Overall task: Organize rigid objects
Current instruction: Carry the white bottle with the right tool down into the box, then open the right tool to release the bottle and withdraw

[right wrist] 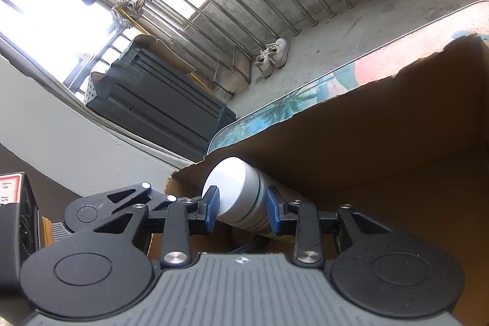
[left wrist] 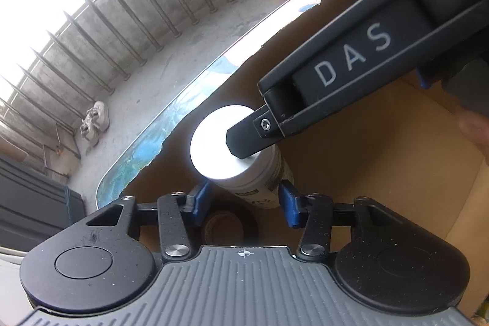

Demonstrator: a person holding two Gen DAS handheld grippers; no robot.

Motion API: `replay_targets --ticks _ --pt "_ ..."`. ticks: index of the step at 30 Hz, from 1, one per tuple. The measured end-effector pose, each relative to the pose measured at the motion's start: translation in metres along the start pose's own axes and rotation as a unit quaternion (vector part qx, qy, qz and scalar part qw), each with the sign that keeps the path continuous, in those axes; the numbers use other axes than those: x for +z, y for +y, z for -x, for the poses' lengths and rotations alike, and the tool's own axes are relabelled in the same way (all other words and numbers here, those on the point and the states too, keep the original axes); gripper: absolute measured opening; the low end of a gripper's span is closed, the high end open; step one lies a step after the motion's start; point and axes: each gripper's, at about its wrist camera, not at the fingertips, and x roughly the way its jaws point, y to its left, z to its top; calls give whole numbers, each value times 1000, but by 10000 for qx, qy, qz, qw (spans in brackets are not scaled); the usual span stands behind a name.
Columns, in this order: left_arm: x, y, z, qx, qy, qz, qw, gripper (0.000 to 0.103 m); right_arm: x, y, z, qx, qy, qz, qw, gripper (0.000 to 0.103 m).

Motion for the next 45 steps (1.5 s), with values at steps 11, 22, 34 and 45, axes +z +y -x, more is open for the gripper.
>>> replay_targets --ticks 11,22,34,45 --pt "-6 9 -1 256 177 -59 9995 30 -2 4 -6 77 22 63 9999 38" --pt "-9 -2 20 348 -52 -83 9993 65 -2 5 0 -122 105 9 9999 45" --pt "-88 -56 152 143 -1517 -193 9881 91 -23 34 70 -1 -154 433 9989 60" --pt "-196 -138 122 -1543 -1703 1067 9674 96 -144 35 200 -381 -1201 1778 9760 58"
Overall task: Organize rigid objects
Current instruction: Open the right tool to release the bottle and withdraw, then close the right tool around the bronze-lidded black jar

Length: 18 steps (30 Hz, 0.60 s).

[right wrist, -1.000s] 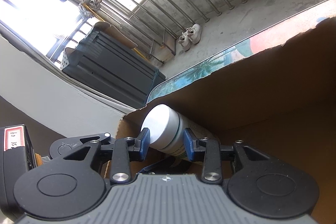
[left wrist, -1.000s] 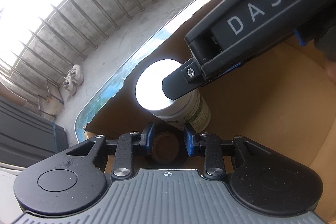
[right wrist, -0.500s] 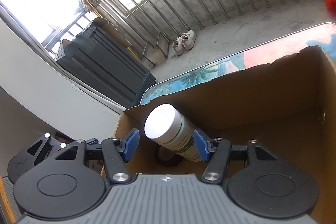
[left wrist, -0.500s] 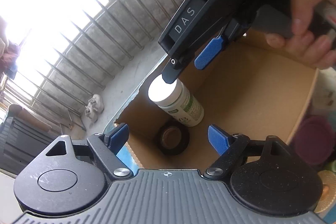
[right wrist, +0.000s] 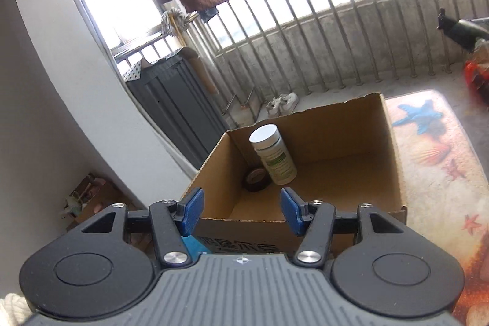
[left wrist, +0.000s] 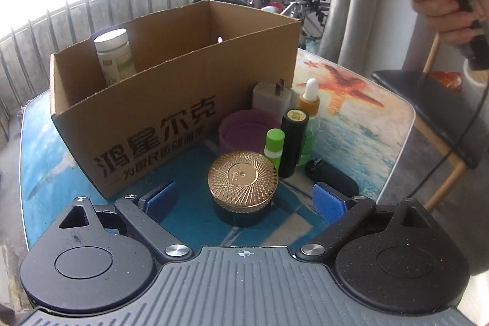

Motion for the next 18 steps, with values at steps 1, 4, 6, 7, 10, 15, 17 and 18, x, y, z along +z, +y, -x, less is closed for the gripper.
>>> replay_targets --ticks 1,4,6,7,10,15,17,18 --pt "-6 3 -5 -24 -81 58 9999 96 -10 2 9 9 -167 30 9999 58" --pt "-12 8 -19 -59 -168 447 9988 83 -38 9 21 -1 -288 70 9996 58" --pt "-16 12 -23 -237 -174 614 9977 69 -55 15 22 47 -134 111 9998 57" --pt "-18 11 -25 -207 -201 595 9978 65 -61 17 22 11 -108 102 9999 56" --pt "-24 10 -18 -23 -293 469 9985 56 -83 22 21 -21 19 91 10000 55" --pt "-37 10 -5 -143 -244 320 9991 56 -104 28 12 2 386 74 9992 55" --pt "-43 11 3 -204 -212 298 9991 56 -112 32 6 78 602 84 9981 55" --pt "-47 11 7 -230 -200 290 9991 56 -115 35 3 143 735 108 9971 55"
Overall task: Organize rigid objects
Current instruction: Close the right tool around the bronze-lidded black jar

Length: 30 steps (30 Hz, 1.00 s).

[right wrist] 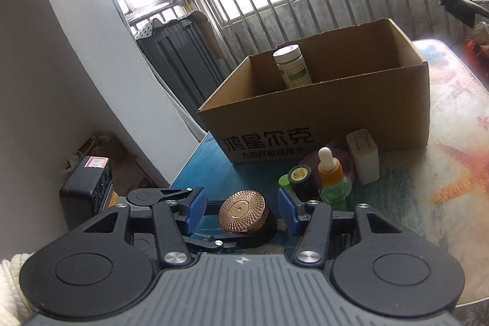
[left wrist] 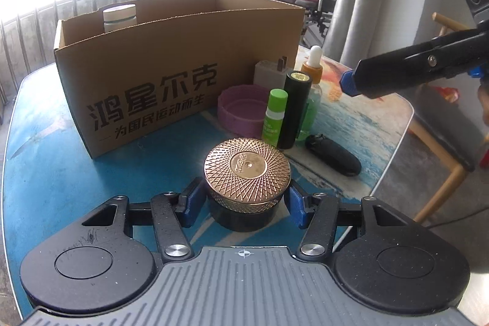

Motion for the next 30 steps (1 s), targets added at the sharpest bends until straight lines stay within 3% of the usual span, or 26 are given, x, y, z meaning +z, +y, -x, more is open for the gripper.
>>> replay_targets --ticks 7,14,24,30 --pt "-26 2 29 -83 -50 -3 10000 56 -19 24 -27 230 600 309 9975 55" --pt "-33 3 41 -50 -281 -5 9996 74 -32 40 -43 220 883 619 9939 55" --pt "-34 -5 24 -80 -236 -186 9995 73 -36 51 -83 143 1500 1189 9814 63" --pt "-35 -9 24 142 -206 -380 9990 59 -38 50 -85 63 1522 1131 9818 60"
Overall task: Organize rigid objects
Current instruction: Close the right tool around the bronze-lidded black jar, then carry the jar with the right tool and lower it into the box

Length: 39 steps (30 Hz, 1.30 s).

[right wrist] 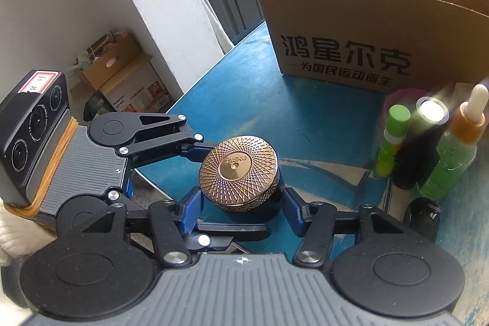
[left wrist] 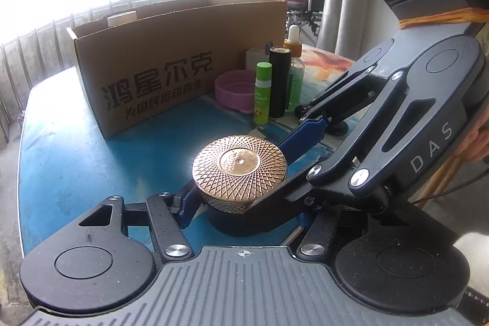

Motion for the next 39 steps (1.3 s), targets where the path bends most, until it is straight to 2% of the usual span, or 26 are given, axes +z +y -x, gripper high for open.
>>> replay_targets --ticks 4,10,15,19,21,27,32,35,39 --pt "10 0 6 -73 -3 88 9999 57 4 0 10 -4 -32 -77 10000 59" --pt "57 -12 25 22 -360 -367 9987 57 29 -7 56 87 -225 -145 9996 59" --pt "120 1 24 149 -621 -738 9952 57 86 -19 96 -52 -495 29 9988 59" --pt "179 31 -7 195 -542 -987 9935 56 143 -47 107 -239 -566 24 9981 59" --pt "206 45 -36 208 -331 -1331 9903 56 170 -69 102 -279 -434 34 9987 59" --pt "253 76 -130 20 546 -1659 9846 56 222 -154 62 -172 -66 -653 9977 59" --pt "258 75 -192 228 1257 -2266 9656 56 234 -215 23 -23 207 -1406 9899 59" --pt "255 77 -212 378 1507 -2454 9569 56 227 -242 10 83 274 -1897 9814 58" --pt "257 86 -232 492 1922 -2180 9556 58 225 -267 -6 150 393 -2308 9721 55"
